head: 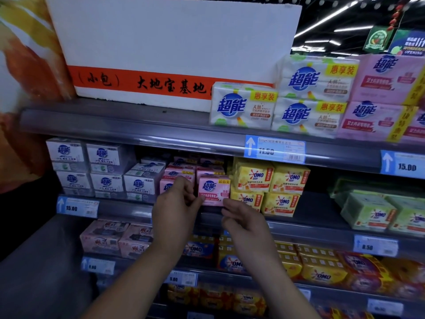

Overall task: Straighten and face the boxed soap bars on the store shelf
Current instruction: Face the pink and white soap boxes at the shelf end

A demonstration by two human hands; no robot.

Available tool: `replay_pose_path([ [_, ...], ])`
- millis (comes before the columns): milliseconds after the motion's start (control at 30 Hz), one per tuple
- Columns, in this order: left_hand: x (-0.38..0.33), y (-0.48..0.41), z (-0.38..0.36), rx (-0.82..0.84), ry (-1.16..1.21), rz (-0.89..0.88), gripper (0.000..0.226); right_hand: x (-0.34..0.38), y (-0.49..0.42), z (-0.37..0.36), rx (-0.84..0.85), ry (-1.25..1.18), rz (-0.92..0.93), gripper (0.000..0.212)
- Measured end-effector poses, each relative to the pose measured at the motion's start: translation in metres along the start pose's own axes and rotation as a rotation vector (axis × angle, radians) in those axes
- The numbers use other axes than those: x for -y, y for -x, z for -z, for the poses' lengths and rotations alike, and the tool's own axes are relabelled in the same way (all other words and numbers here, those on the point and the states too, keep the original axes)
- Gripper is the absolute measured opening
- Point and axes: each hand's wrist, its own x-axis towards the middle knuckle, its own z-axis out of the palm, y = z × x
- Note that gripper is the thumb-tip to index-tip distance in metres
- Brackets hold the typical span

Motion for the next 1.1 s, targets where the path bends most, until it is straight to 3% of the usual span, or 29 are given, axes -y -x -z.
replay_pose_path([
  [333, 0.015, -0.01, 0.019, 0.001, 0.07, -0.05, 0.035, -0.002, -0.002, -0.002, -0.041, -0.039, 0.01, 0.031],
  [433, 0.036, -0.022, 0.048, -0.053, -0.18, -0.238, 0.038, -0.001, -0.004, -0.006, -0.035, -0.055, 0.019, 0.031],
  [533, 0.049, -0.041, 0.064, 0.107, -0.406, -0.272, 0.068, 0.001, -0.006, -0.014, -0.028, -0.068, 0.027, 0.033],
  [600, 0.05, -0.045, 0.063, 0.2, -0.45, -0.292, 0.068, 0.002, -0.006, -0.02, -0.016, -0.072, 0.032, 0.033],
  [900, 0.054, -0.044, 0.062, 0.253, -0.258, -0.337, 0.04, 0.003, -0.009, -0.032, -0.02, -0.087, 0.055, 0.029],
  [1100, 0.047, -0.048, 0.071, 0.254, -0.172, -0.359, 0.039, 0.01, -0.008, -0.04, -0.026, -0.068, 0.07, 0.027],
])
